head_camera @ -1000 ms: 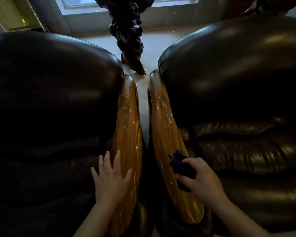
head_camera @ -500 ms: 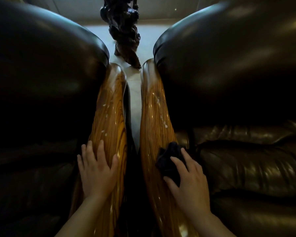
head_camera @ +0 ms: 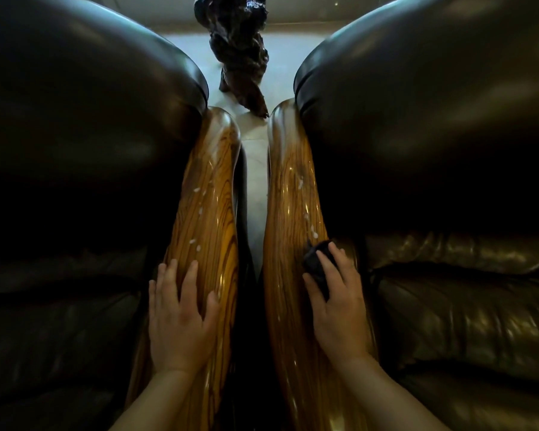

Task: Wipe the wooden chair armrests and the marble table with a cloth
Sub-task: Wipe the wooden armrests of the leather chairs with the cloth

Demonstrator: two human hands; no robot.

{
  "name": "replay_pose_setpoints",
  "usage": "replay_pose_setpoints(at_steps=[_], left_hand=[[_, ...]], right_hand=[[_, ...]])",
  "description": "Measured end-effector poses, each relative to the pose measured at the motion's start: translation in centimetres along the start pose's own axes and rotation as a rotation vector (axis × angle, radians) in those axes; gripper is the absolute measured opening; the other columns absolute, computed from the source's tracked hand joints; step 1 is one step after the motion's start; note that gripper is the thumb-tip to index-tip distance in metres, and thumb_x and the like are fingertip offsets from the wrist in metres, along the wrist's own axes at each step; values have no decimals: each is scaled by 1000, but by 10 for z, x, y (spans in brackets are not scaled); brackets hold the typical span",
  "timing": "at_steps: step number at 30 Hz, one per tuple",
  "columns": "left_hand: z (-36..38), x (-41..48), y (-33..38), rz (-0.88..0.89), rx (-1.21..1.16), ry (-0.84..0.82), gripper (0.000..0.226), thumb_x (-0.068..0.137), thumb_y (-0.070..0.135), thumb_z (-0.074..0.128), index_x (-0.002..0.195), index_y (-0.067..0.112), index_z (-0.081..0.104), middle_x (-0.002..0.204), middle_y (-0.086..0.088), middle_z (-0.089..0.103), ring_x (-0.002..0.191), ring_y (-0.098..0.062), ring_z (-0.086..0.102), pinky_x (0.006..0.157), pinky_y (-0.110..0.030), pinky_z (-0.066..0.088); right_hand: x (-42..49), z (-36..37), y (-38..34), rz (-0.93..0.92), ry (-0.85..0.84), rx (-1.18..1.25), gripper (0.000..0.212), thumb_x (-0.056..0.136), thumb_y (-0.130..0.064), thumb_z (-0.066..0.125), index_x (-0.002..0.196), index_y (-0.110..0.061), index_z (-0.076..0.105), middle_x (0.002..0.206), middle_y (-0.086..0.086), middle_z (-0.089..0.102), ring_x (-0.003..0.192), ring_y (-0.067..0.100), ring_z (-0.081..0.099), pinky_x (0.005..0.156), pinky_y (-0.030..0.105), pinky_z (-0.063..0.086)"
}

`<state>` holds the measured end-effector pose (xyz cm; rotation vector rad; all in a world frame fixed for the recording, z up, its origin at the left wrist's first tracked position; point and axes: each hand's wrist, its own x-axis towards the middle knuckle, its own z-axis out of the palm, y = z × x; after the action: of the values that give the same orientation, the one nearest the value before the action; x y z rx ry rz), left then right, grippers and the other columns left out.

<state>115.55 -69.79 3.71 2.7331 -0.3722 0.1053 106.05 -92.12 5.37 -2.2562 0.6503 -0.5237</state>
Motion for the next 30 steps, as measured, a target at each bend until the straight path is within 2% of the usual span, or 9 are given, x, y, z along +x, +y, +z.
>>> replay_pose_setpoints(at_steps=[4,9,15,21,26,28,30], left_hand=[[4,-1,-4,-11,-11,20,59,92,49,33,146,26,34,157,-10,27,150,-24,13,120,-47,14],[8,0,-7,-23,-6,20,59,92,49,33,147,28,33,158,-7,26,151,-21,11,120,-46,13],[7,3,-7,-36,-7,14,58,92,49,32,146,28,34,158,-6,26,150,-20,12,119,-48,15],[2,1,-2,-41,-20,3,58,92,48,31,146,26,36,158,-7,26,150,-23,14,120,-48,14],[-2,2,1,-47,-39,-4,59,92,48,30,146,25,36,158,-8,26,150,-23,13,120,-50,15],[-1,2,1,-47,-42,-4,58,92,48,30,145,25,37,158,-8,26,150,-23,14,120,-49,15],[0,2,0,-41,-36,-1,57,92,47,30,145,25,37,157,-8,27,150,-23,14,120,-49,15]], right_hand=[[24,7,-6,57,24,48,54,96,-46,45,143,-20,48,157,0,37,147,18,29,117,42,31],[23,14,-4,-127,-74,-225,46,92,-39,55,135,-23,56,156,4,41,150,22,25,119,45,24],[-16,8,17,-291,-193,-300,50,95,-47,48,141,-28,48,160,-1,32,153,16,16,122,44,18],[17,20,-4,-108,-95,-300,50,94,-44,53,141,-27,49,158,3,36,151,20,19,122,47,20],[-24,9,17,-325,-232,-351,56,93,-43,57,145,-32,42,163,-3,25,153,19,14,121,46,18],[-23,8,22,-296,-195,-332,57,91,-42,59,145,-30,43,162,-2,28,153,18,15,121,46,21],[-5,16,12,-183,-123,-308,55,92,-42,54,145,-29,42,161,-1,30,153,19,15,120,47,21]])
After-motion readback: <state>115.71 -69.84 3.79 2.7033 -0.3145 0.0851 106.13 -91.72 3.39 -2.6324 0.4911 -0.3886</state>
